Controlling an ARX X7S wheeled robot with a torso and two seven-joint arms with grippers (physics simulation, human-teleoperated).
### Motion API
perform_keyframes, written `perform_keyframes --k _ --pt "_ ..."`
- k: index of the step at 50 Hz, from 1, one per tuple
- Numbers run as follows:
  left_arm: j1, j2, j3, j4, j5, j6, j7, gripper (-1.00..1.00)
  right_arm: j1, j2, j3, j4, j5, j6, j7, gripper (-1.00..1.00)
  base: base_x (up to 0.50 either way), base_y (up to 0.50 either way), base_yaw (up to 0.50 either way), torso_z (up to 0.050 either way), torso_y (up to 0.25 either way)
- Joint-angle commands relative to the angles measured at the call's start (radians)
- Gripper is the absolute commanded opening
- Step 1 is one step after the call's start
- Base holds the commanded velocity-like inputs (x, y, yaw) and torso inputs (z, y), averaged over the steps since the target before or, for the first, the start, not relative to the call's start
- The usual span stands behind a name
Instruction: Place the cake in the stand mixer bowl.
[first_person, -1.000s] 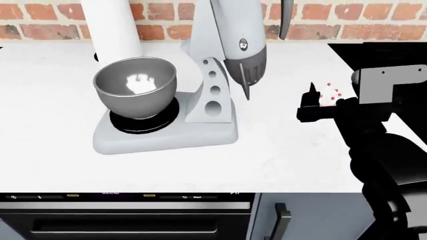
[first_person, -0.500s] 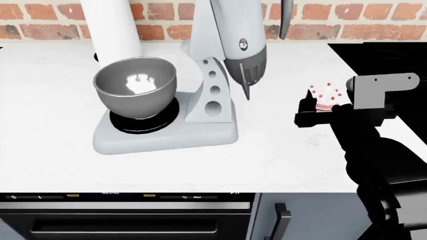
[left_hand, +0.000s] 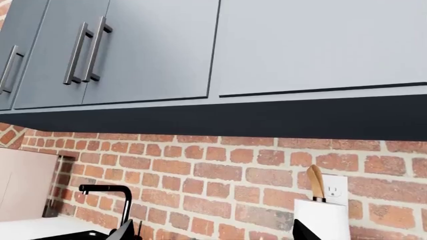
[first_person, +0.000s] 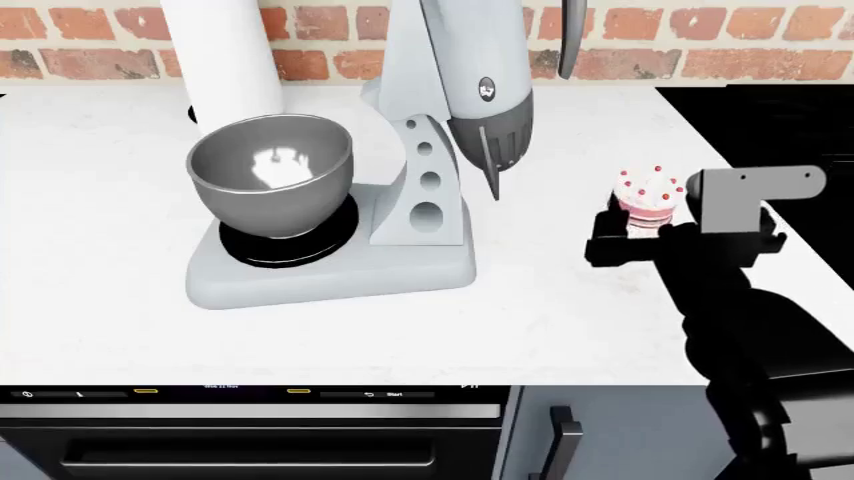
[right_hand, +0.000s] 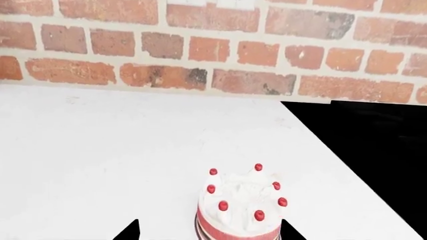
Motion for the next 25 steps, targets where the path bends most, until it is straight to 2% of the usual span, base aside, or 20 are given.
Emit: perform_keyframes --k 1,6,25 --pt "0.004 -0.002 0.004 -0.001 0.0 0.006 -0.003 1.0 -0.004 -0.003 -0.002 0.013 0.0 -0.011 -0.002 1.0 0.0 0.0 0.0 0.0 0.0" --pt "0.007 -0.001 0.008 -0.003 0.002 0.01 -0.003 1.0 -0.004 0.0 0.005 0.013 -0.03 -0.011 0.048 1.0 0.0 0.0 0.0 0.0 0.0" --pt "0.012 -0.003 0.019 -0.015 0.01 0.022 -0.006 1.0 0.013 0.001 -0.01 0.112 -0.049 -0.059 0.025 1.0 0.0 0.0 0.0 0.0 0.0"
